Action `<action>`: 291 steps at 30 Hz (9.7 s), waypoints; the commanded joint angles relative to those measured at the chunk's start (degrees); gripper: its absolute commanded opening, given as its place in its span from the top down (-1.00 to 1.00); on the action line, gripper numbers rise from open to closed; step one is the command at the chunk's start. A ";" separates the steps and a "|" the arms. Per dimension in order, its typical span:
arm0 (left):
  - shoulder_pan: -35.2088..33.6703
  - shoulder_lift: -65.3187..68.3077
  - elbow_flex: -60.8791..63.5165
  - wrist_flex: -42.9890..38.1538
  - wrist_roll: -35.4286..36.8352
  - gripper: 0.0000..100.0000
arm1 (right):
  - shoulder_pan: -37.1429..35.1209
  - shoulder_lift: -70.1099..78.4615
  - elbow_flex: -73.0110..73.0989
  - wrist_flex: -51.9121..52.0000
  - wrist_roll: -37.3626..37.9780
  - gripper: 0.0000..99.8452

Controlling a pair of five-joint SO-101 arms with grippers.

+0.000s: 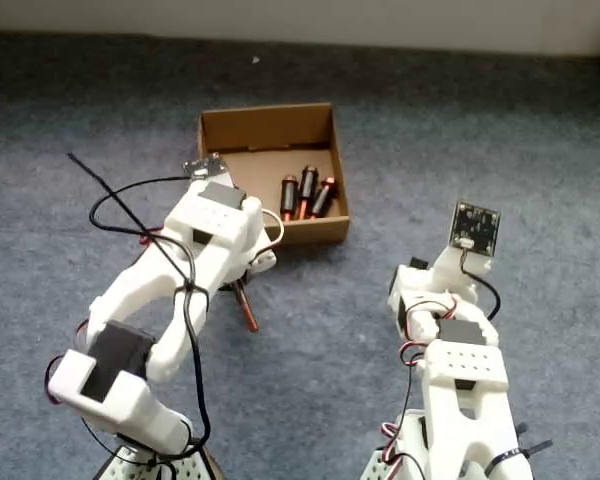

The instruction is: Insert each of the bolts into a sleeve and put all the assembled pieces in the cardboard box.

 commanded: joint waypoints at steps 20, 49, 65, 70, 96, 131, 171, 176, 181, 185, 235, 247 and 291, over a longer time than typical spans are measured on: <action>0.48 -29.85 9.54 -6.33 -24.00 0.99 | -23.08 -42.95 7.08 18.42 -0.18 0.99; 0.40 -62.55 30.02 -31.21 -27.96 0.99 | -39.96 -58.07 16.57 18.51 -0.18 0.99; 0.92 -84.79 31.16 -32.18 -27.52 0.99 | -46.81 -58.59 17.19 6.11 10.20 0.99; 6.37 -89.98 35.47 -32.18 -27.87 0.99 | -46.81 -58.59 17.19 2.42 12.13 0.99; 8.66 -99.82 37.05 -21.54 -27.78 0.99 | -46.55 -58.59 17.10 -7.69 12.22 0.99; 8.75 -99.30 43.12 -11.43 -38.24 0.73 | -46.55 -58.59 18.77 -7.34 12.22 0.99; 7.43 -99.91 28.88 -1.76 -38.15 0.74 | -39.25 -58.59 26.68 -7.25 11.78 0.99; 2.07 -99.91 33.01 -1.14 -38.07 0.74 | -39.25 -58.59 26.68 -7.16 11.78 0.99; -5.67 -99.91 41.19 -1.14 -38.07 0.74 | -39.25 -58.59 26.68 -2.51 11.78 0.99; -9.98 -99.91 48.92 -1.93 -38.07 0.74 | -39.16 -58.59 26.68 -1.63 11.78 0.99; -14.37 -99.38 74.59 -23.74 -38.33 0.99 | -31.69 14.73 -17.27 -44.09 5.01 0.99; -14.37 -99.38 74.68 -23.74 -38.33 0.99 | -31.69 38.81 -25.01 -56.22 5.01 0.99; -14.37 -99.30 74.68 -23.65 -38.33 0.99 | -33.63 36.88 -19.21 -54.20 14.24 0.99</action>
